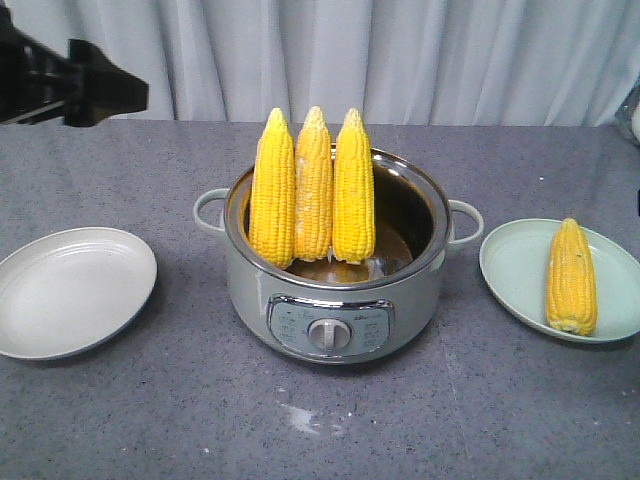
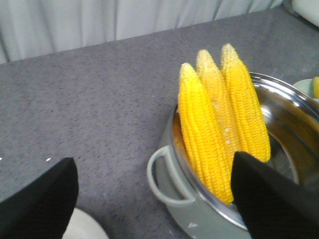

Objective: Distribute corn equally
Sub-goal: 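Reach the left gripper to the corn cob nearest it and grasp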

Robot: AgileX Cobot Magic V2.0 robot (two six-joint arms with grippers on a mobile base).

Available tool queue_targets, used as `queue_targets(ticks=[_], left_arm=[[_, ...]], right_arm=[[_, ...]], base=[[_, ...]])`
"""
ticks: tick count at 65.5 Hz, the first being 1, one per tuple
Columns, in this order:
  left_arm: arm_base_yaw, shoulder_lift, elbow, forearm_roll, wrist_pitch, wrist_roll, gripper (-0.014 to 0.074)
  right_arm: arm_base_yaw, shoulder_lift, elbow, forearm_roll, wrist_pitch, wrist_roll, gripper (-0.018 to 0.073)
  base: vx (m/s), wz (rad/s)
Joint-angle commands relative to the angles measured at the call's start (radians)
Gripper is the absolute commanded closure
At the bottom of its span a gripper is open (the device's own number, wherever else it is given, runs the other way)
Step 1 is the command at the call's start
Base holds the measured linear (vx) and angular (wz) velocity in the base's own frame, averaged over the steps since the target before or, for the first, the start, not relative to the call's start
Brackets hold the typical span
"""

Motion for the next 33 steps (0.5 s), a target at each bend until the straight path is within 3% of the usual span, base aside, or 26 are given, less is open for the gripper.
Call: queue_targets(ticks=[1,12,33], left_arm=[[-0.049,0.062,-0.103,-0.027,-0.055,0.008,0.0007],[-0.109,0.21,-0.231,0.039,-0.055,0.008,0.0007],[-0.157,0.395,-0.376,0.035,-0.055,0.005,0.0007]], right_arm=[[-0.001,-0.013,-0.025,0.013,-0.059,-0.009,-0.0004],[-0.001,-0.013,-0.025,0.013,-0.059,-0.009,-0.0003],[-0.001,-0.013,-0.025,0.013,-0.059,-0.009,-0.0003]], base=[[0.0,0.0],[0.0,0.0],[0.0,0.0]])
